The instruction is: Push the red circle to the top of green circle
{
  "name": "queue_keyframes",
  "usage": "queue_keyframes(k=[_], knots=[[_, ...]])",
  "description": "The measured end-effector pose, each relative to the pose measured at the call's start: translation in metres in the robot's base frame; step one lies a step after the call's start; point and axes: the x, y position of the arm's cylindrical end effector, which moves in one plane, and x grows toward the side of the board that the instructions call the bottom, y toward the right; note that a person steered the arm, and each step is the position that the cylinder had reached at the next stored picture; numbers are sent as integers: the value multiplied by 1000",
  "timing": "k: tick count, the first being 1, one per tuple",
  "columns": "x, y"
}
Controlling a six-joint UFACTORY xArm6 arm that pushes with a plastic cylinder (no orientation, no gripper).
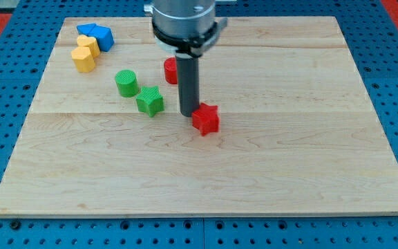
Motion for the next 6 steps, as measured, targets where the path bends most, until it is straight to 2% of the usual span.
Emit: queue_keyframes(k=[1,3,4,5,6], knots=[[-1,-6],[-114,1],[-126,-71],[-109,-96],[-127,-152]])
